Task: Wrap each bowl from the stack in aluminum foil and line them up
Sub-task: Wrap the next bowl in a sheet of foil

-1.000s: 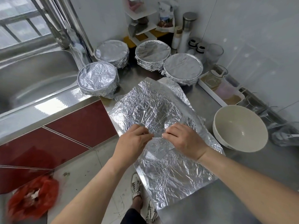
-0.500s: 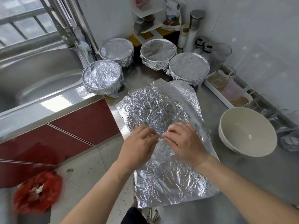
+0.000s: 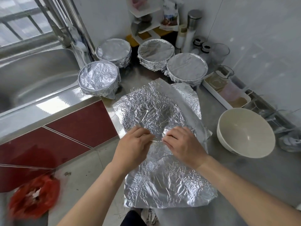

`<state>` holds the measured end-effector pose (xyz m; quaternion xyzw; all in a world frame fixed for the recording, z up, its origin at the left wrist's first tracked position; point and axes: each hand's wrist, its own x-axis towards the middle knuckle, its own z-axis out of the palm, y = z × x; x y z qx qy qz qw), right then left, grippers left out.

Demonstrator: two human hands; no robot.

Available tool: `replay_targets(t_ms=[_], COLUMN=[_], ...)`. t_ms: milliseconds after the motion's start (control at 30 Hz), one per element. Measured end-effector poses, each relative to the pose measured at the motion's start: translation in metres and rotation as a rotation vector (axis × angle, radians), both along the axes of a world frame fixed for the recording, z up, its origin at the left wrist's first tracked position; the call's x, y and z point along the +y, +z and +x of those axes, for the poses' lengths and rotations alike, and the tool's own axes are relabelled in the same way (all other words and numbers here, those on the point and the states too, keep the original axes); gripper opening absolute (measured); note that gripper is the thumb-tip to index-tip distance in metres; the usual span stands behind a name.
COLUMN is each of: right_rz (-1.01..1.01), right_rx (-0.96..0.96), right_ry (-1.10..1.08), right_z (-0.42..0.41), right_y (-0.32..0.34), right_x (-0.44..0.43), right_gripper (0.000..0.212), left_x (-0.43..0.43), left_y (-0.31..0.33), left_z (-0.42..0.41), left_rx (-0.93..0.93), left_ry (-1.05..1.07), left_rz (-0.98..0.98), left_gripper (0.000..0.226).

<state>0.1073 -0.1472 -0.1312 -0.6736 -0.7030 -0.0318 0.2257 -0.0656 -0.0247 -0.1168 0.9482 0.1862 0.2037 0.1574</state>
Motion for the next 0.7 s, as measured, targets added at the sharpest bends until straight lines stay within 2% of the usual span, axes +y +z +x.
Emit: replay_targets(t_ms=[67,200,333,467,600,700], right_rz=[0.021,0.036,0.067,0.113,0.073,-0.012], right_rx=[-0.041,-0.059,-0.07,-0.095,-0.039,0.07], right_ry=[-0.013,-0.075,-0.131,-0.21,-0.274,-0.247], right_z=[-0.005,-0.015,-0.023,-0.028,-0.044,-0.049], right_y=[-0.001,-0.006,-0.002,0.004,-0.004,-0.004], right_x=[0.002,0.005,0.006,0.014,0.02,0.024], right_gripper=[0.004,0.005,0.002,0.003,0.006,0.001], left_x=[-0.006,-0.008,-0.004,0.006,0.016,0.021], left_y=[0.001,-0.006,-0.008,-0.004,-0.008,-0.011], left_z=[0.006,0.015,0.016,0.018,0.008,0.001], left_rx=[0.004,-0.006,-0.054,-0.141,-0.09,-0.027], left_ry=[-0.045,-0.019,-0.038,-0.043,-0.051,-0.033], left_rz=[0.003,-0.011,0.075,0.106,0.079,0.02], left_gripper=[0.012,0.025,0.006,0.015,0.023,0.012])
